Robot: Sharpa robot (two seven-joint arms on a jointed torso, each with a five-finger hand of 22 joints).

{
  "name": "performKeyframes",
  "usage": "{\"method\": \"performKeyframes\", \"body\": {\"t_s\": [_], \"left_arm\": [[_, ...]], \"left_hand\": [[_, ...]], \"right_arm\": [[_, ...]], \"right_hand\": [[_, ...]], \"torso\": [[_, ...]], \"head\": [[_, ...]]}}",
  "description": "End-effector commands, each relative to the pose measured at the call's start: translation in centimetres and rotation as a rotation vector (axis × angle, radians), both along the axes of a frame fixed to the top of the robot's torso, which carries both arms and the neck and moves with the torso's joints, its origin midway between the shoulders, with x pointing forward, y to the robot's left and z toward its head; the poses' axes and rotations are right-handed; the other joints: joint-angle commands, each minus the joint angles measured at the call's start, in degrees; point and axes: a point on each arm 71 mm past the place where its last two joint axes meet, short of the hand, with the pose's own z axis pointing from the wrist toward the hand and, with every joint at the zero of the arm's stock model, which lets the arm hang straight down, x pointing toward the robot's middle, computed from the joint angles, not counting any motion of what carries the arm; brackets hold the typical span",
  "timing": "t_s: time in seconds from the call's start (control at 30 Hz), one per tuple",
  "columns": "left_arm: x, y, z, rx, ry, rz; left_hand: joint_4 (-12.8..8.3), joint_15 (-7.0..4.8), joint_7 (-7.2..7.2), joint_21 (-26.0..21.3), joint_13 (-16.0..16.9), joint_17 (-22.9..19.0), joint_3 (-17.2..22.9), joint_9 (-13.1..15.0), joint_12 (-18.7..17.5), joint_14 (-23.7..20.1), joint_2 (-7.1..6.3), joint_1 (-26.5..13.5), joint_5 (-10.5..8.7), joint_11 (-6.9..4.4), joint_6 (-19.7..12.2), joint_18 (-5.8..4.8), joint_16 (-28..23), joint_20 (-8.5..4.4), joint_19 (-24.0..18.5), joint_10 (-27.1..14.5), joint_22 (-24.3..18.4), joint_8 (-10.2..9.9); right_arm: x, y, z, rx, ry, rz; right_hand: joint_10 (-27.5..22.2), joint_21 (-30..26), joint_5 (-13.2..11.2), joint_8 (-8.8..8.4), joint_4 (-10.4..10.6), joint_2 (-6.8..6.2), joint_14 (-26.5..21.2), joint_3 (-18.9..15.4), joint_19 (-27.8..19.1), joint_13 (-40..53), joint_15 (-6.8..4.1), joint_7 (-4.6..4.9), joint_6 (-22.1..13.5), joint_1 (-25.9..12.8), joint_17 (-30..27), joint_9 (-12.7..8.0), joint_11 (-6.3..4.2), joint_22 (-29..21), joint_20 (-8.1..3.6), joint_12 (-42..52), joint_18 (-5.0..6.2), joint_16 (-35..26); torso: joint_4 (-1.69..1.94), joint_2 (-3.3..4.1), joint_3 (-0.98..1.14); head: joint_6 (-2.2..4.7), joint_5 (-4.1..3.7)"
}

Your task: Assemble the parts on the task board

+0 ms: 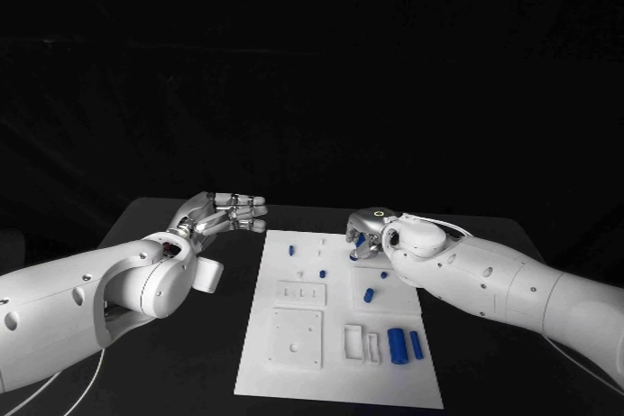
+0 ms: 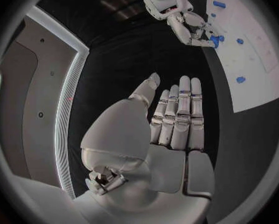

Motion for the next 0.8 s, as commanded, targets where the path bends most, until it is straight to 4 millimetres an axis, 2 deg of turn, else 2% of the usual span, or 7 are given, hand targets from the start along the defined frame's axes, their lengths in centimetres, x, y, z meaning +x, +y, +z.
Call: {"method": "performKeyframes", "body": {"t_s": [0.03, 0.17, 0.2, 0.3, 0.7, 0.8], "left_arm": [[0.01, -0.2, 0.2, -0.006, -0.01, -0.02], [0.06, -0.15, 0.18, -0.005, -0.009, -0.019], [0.07, -0.14, 0.18, -0.005, -0.009, -0.018], [0.09, -0.11, 0.17, -0.005, -0.008, -0.018], [0.09, -0.06, 0.15, -0.006, -0.005, -0.02], [0.1, -0.05, 0.14, -0.007, -0.003, -0.02]], "left_hand": [[-0.2, 0.03, -0.08, 0.2, 0.0, 0.1, 0.0, 0.1, 0.2, -0.3, -0.11, -0.7, -0.16, -0.02, -0.1, -0.47, -0.1, 0.05, -0.4, -0.3, -0.1, 0.2], [-0.2, 0.03, -0.08, 0.2, 0.0, 0.1, 0.0, 0.1, 0.2, -0.3, -0.11, -0.7, -0.16, -0.02, -0.1, -0.47, -0.1, 0.05, -0.4, -0.3, -0.1, 0.2], [-0.2, 0.03, -0.08, 0.2, 0.0, 0.1, 0.0, 0.1, 0.2, -0.3, -0.11, -0.7, -0.16, -0.02, -0.1, -0.47, -0.1, 0.05, -0.4, -0.3, -0.1, 0.2], [-0.2, 0.03, -0.08, 0.2, 0.0, 0.1, 0.0, 0.1, 0.2, -0.3, -0.11, -0.7, -0.16, -0.02, -0.1, -0.47, -0.1, 0.05, -0.4, -0.3, -0.1, 0.2], [-0.2, 0.05, -0.07, 0.1, 0.0, 0.1, -0.2, 0.1, 0.2, -0.4, -0.01, -0.7, -0.16, 0.01, -0.1, -0.45, -0.1, 0.08, -0.4, -0.5, -0.3, 0.2], [-0.2, 0.05, -0.07, 0.1, 0.0, 0.1, -0.2, 0.1, 0.2, -0.4, -0.01, -0.7, -0.16, 0.01, -0.1, -0.45, -0.1, 0.08, -0.4, -0.5, -0.3, 0.2]], "right_arm": [[-0.14, 0.05, -0.34, -0.034, 0.022, 0.005], [-0.18, -0.01, -0.52, -0.038, 0.03, 0.004], [-0.18, -0.06, -0.58, -0.039, 0.032, 0.003], [-0.16, -0.18, -0.7, -0.042, 0.036, -0.001], [-0.1, -0.44, -0.98, -0.049, 0.036, -0.01], [-0.05, -0.55, -1.03, -0.052, 0.035, -0.014]], "right_hand": [[-0.1, -0.2, -0.2, 0.2, 0.1, -0.32, -0.2, -0.2, 0.3, 0.1, 0.37, 0.23, -0.3, 0.0, 0.0, 0.0, -0.03, 0.1, 0.02, 0.2, 0.9, 0.2], [-0.1, -0.2, -0.2, 0.2, 0.1, -0.32, -0.2, -0.2, 0.3, 0.1, 0.37, 0.23, -0.3, 0.0, 0.0, 0.0, -0.03, 0.1, 0.02, 0.2, 0.9, 0.2], [0.0, -5.4, -0.2, 0.21, -0.1, -0.27, -0.2, -0.1, 1.9, 0.1, 0.32, 0.23, -0.3, -0.2, -0.2, 0.0, -0.05, 6.3, -0.03, 0.2, 0.88, 0.3], [0.0, -6.7, -0.2, 0.21, -0.1, -0.26, -0.2, 0.2, 2.3, 0.1, 0.33, 0.24, -0.3, -0.2, -0.1, 0.0, -0.05, 7.7, -0.03, 0.2, 0.9, 0.3], [0.2, -8.3, -0.7, 0.22, -0.8, -0.35, -0.2, 2.6, 2.9, 0.1, 0.29, 0.28, 0.0, -0.2, -0.1, 0.1, -0.08, 10.2, -0.07, 0.2, 0.88, 0.4], [0.5, -8.8, -1.0, 0.23, -0.9, -0.31, -0.2, 3.9, 3.0, 0.1, 0.22, 0.24, 0.2, -0.3, -0.1, 0.1, -0.14, 10.9, -0.12, 0.2, 0.89, 0.4]], "torso": [[0.05, 0.35, -0.11], [0.11, 0.5, -0.17], [0.12, 0.55, -0.19], [0.11, 0.63, -0.2], [0.14, 1.01, -0.28], [0.15, 1.02, -0.33]], "head": [[-0.01, -0.04], [0.0, -0.13], [0.01, -0.16], [0.02, -0.12], [0.1, -0.13], [-0.23, -0.36]]}}
